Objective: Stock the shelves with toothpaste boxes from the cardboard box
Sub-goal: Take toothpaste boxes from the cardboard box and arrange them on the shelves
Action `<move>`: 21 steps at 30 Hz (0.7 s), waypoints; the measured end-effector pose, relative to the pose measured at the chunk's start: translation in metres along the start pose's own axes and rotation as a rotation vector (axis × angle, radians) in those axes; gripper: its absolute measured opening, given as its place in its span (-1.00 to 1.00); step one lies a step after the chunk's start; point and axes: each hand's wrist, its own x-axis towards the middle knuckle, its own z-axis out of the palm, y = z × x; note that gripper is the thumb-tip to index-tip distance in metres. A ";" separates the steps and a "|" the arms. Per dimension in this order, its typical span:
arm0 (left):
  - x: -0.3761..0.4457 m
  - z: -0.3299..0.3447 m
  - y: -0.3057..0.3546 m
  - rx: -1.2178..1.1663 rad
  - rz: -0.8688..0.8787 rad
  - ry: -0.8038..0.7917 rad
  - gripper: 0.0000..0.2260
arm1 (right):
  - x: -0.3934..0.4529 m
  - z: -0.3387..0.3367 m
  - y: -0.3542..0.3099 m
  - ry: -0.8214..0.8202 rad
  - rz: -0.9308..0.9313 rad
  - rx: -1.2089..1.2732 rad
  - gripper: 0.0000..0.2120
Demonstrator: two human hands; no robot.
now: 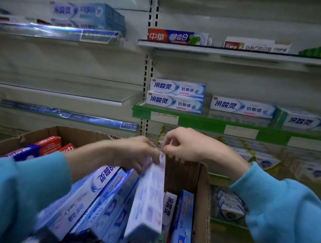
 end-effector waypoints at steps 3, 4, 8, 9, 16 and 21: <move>-0.009 -0.032 0.026 -0.268 0.157 0.095 -0.74 | 0.000 -0.007 0.002 0.114 0.024 0.276 -0.82; -0.012 -0.037 0.032 -0.317 0.224 0.120 -0.74 | 0.000 -0.011 0.002 0.139 0.030 0.385 -0.79; -0.008 -0.049 0.042 -0.538 0.449 0.290 -0.68 | -0.008 -0.027 -0.005 0.102 0.073 0.747 -0.62; -0.005 -0.051 0.042 -0.593 0.496 0.344 -0.67 | -0.010 -0.030 -0.007 0.059 0.088 0.786 -0.56; -0.002 -0.064 0.039 -0.787 0.675 0.383 -0.52 | -0.009 -0.025 0.004 -0.058 0.005 0.585 -0.36; -0.006 -0.070 0.039 -0.818 0.691 0.308 -0.50 | 0.005 -0.019 0.007 0.238 -0.114 0.411 -0.66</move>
